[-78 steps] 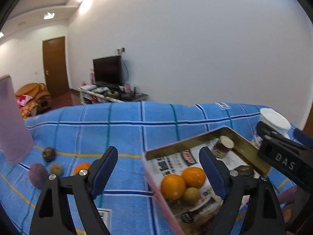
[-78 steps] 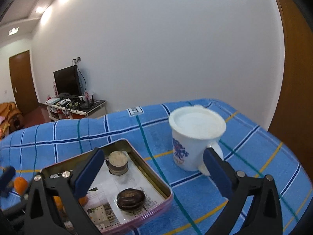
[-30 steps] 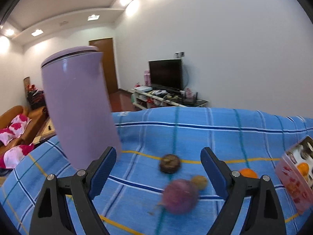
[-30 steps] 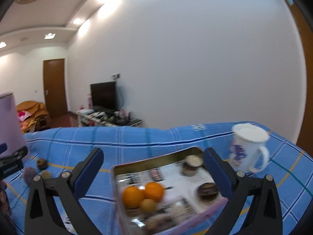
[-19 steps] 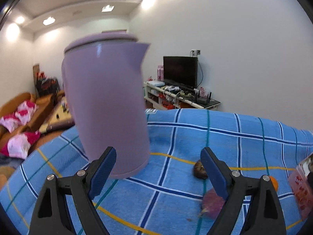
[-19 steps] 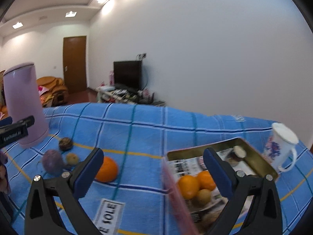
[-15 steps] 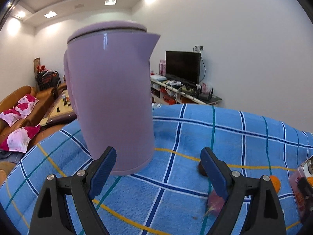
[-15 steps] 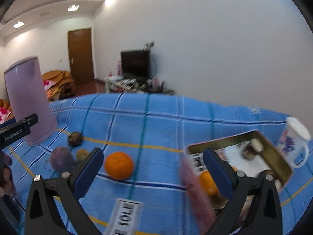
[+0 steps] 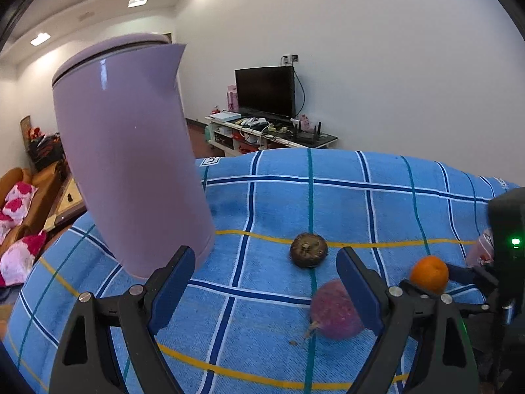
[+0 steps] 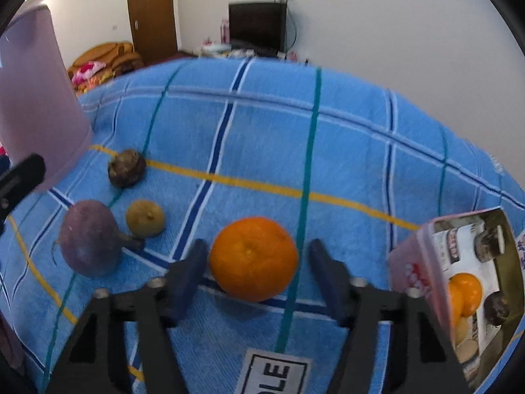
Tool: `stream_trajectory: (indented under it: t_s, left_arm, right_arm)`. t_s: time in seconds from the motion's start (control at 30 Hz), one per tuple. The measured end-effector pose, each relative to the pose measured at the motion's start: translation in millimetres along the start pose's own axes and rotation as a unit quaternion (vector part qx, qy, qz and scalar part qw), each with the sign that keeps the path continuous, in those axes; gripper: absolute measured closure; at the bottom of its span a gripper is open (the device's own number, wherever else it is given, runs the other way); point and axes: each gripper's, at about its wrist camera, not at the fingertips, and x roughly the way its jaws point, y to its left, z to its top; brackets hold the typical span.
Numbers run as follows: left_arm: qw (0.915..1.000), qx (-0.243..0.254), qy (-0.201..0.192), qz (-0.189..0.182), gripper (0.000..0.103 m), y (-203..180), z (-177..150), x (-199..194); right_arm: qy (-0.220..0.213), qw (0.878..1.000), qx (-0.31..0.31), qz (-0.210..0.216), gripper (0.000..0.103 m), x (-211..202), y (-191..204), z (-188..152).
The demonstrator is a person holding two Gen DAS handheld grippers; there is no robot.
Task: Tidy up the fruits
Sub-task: 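Grasp an orange with the right tool while the left tool grasps the purple beet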
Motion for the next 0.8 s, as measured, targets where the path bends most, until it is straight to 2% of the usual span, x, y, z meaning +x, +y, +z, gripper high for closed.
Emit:
stream_trajectory:
  t_s: [0.2,0.3,0.43,0.53,0.67,0.8]
  left_arm:
    - [0.9998,-0.016,0.007,-0.008,0.014,7,1,2]
    - [0.9995,-0.020,0.005,-0.022,0.014,9,0,0]
    - [0.9976,-0.020,0.010,-0.065,0.014,8,0,0]
    - [0.9955,-0.006,0.014,-0.093,0.014,0,-2,0]
    - [0.9920,0.026,0.033,-0.119,0.014,-18,-7,4]
    - [0.9896,0.054,0.053,-0.122,0.014,-32,-14,11]
  right_arm:
    - [-0.006,1.000,0.001,0.024,0.052,-4,-4,-5]
    - [-0.040,0.998,0.004,0.050,0.052,-19,-8,-13]
    - [-0.121,0.992,-0.001,0.041,0.052,-52,-6,-27]
    - [-0.164,0.986,0.011,0.000,0.052,-73,-9,-39]
    - [-0.177,0.984,0.015,-0.025,0.052,-83,-10,-48]
    - [-0.165,0.986,0.026,-0.019,0.052,-84,-16,-45]
